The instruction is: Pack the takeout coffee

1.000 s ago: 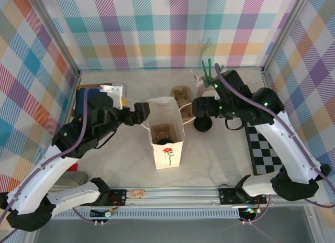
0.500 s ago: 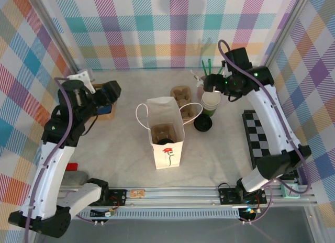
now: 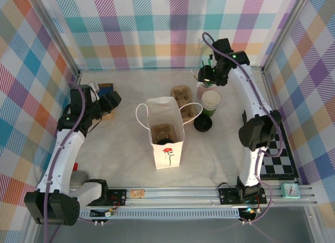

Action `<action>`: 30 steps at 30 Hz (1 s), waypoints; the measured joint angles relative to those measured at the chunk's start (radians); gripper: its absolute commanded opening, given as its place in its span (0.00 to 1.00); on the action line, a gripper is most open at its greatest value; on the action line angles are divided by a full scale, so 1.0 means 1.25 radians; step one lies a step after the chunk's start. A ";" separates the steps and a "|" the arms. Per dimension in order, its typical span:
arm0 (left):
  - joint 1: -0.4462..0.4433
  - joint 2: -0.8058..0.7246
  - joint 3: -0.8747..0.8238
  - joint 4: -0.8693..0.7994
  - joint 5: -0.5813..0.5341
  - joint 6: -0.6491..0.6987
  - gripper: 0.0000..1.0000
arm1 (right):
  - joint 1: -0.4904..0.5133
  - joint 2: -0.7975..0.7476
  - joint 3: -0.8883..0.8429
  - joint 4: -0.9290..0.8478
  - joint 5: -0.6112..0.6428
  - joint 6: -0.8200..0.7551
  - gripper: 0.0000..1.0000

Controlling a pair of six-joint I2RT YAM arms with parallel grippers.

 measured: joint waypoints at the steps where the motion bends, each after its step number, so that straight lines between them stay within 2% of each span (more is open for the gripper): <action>1: 0.000 0.000 -0.002 0.000 0.000 0.000 0.70 | 0.000 0.011 0.009 -0.002 -0.001 0.000 0.59; 6: 0.000 -0.001 -0.009 0.001 -0.001 0.006 0.70 | 0.000 0.065 0.059 -0.007 0.001 -0.002 0.52; 17: 0.001 -0.001 -0.020 0.000 -0.007 0.012 0.70 | 0.000 0.093 0.076 -0.019 0.003 -0.002 0.51; 24: 0.001 -0.001 -0.020 0.000 -0.007 0.021 0.69 | 0.000 0.095 0.076 -0.019 -0.007 -0.001 0.46; 30: 0.002 -0.001 -0.020 0.000 -0.008 0.022 0.68 | 0.000 0.102 0.076 -0.019 -0.012 0.002 0.48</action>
